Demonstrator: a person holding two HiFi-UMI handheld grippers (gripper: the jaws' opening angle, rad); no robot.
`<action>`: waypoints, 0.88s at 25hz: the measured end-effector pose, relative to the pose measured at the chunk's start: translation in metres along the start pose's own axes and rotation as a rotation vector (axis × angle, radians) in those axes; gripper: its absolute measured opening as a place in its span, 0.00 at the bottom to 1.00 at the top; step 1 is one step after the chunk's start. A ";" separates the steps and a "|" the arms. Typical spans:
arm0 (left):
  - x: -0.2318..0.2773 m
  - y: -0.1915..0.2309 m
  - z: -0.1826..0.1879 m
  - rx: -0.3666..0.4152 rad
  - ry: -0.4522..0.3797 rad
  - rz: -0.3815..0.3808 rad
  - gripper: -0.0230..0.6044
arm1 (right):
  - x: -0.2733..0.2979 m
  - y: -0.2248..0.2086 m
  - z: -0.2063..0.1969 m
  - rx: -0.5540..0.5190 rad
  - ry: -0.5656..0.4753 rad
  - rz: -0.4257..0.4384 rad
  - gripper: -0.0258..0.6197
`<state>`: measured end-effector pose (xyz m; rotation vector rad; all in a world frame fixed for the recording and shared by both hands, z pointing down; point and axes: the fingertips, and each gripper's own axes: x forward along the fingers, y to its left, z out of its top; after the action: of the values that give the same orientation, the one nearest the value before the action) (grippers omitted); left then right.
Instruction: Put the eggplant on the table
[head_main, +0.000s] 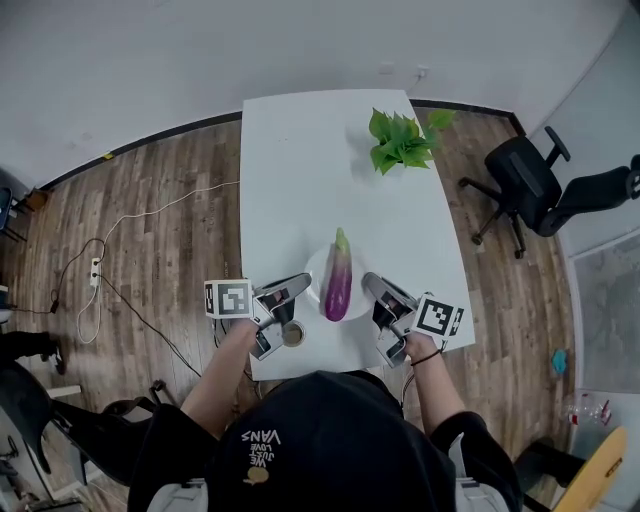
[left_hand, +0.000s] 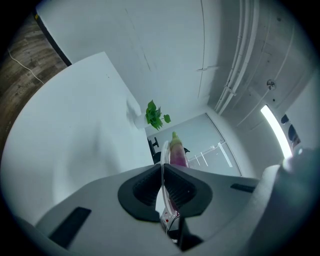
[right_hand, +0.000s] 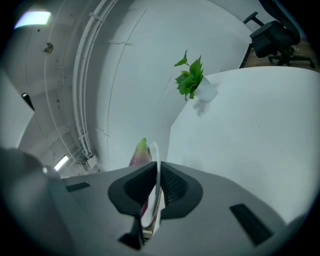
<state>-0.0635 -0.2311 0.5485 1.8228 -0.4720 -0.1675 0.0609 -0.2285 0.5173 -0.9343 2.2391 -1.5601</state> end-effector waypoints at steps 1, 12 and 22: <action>0.000 0.010 0.005 0.024 0.005 0.029 0.08 | 0.003 -0.004 0.003 0.001 0.003 -0.010 0.09; 0.033 0.012 0.038 0.028 0.033 0.064 0.08 | 0.032 -0.048 0.033 -0.025 0.044 -0.065 0.09; 0.055 0.049 0.058 0.020 0.018 0.091 0.08 | 0.056 -0.087 0.048 -0.015 0.075 -0.082 0.09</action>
<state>-0.0454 -0.3161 0.5841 1.8170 -0.5443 -0.0844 0.0753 -0.3183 0.5854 -1.0002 2.2924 -1.6417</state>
